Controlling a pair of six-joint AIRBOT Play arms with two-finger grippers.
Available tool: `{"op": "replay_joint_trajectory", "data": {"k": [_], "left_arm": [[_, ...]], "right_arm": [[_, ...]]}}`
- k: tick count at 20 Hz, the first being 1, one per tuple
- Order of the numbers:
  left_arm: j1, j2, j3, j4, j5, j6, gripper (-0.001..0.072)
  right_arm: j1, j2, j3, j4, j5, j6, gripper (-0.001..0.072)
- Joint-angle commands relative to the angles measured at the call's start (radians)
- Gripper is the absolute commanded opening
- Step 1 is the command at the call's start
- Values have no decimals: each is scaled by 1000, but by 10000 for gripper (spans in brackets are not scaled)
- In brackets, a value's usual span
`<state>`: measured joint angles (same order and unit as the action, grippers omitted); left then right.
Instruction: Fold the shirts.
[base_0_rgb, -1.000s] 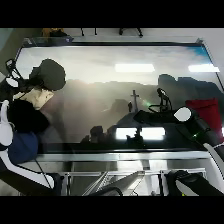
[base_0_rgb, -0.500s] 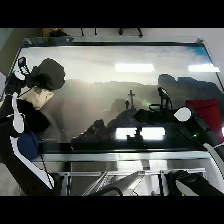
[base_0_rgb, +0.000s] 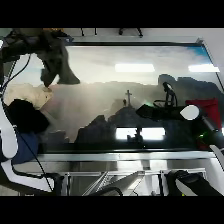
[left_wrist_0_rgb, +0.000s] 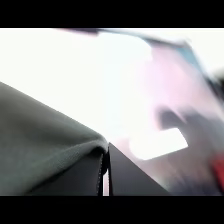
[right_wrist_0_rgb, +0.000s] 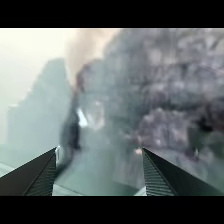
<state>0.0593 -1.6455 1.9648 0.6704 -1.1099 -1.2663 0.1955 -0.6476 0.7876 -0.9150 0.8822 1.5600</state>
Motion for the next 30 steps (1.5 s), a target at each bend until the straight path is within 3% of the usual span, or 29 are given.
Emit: {"op": "replay_joint_trajectory", "data": {"k": [1, 6, 7, 8, 9, 14, 16, 22, 27, 28, 30], "left_arm": [[-156, 174, -187, -42, -209, -7, 15], [-440, 275, -549, 55, -84, -6, 19], [-468, 275, -575, 66, -66, -6, 88], [-482, 275, -587, 67, -64, -6, 570], [-484, 275, -587, 67, -74, -15, 677], [-348, 275, -570, 74, -234, -36, 675], [-275, 275, -658, 105, -230, -45, 675], [-203, 186, -942, 147, 24, -13, 675], [-263, -16, -856, 138, 82, -6, 675], [-283, -46, -816, 139, 85, -6, 675], [-316, -98, -728, 142, 91, -6, 675]], "right_arm": [[-75, 61, 65, 0, 86, -21, 574], [-185, 111, 85, -2, 241, -35, 573], [-196, 108, 85, -4, 268, -45, 573], [-209, 105, 85, -4, 288, -46, 574], [-227, 101, 86, -4, 302, -48, 573], [-338, 37, 88, -3, 309, -140, 571], [-364, -24, 88, 6, 306, -195, 572], [-366, -314, 87, 248, 285, -476, 571], [-286, -510, 87, 265, 259, -492, 570], [-252, -541, 87, 265, 243, -492, 551], [-183, -582, 87, 268, 198, -512, 311]]}}
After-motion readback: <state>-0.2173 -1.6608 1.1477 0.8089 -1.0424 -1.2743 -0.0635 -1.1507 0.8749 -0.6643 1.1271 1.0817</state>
